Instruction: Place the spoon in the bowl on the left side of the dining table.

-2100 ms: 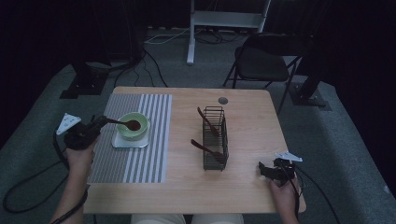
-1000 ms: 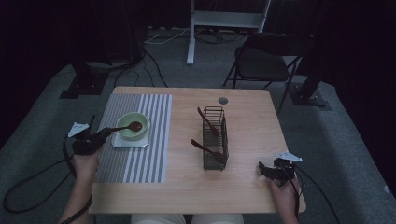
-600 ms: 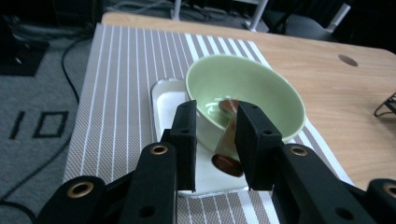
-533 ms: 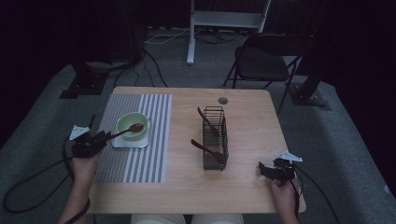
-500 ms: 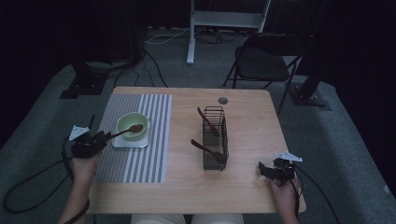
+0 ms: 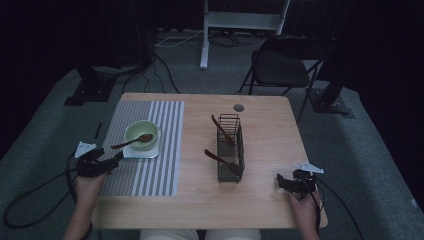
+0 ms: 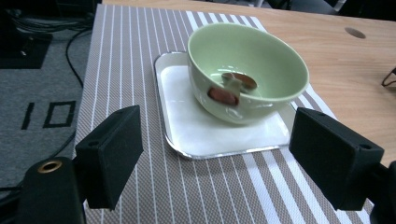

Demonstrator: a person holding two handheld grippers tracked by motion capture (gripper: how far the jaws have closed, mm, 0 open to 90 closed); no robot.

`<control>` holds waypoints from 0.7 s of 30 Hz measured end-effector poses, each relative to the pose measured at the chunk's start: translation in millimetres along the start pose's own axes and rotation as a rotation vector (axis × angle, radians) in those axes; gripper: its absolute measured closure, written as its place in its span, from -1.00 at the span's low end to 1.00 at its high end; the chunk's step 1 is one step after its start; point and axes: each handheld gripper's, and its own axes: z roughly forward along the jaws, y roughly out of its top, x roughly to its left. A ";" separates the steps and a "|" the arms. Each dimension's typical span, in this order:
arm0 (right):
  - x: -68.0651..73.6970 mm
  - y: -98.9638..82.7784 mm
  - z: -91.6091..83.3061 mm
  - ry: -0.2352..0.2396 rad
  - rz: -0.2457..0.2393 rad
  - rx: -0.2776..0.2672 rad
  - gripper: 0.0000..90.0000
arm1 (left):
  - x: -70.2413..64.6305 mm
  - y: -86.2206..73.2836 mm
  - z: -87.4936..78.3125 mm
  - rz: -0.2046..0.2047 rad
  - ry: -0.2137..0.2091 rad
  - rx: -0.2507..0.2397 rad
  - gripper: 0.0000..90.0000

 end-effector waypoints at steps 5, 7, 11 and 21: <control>0.0 0.0 0.0 0.000 0.000 0.000 -0.73 | 1.4 -8.8 -1.6 0.015 0.006 0.017 -0.79; 0.0 0.0 0.0 0.000 0.000 0.000 -0.73 | 0.8 -10.5 -3.6 0.016 0.014 0.006 -0.79; 0.0 0.0 0.0 0.000 0.000 0.000 -0.73 | -0.8 -14.6 -8.1 0.032 0.035 -0.020 -0.79; 0.0 0.1 -0.1 0.000 0.000 0.001 -0.73 | -1.3 -29.3 -16.3 0.040 0.000 -0.074 -0.79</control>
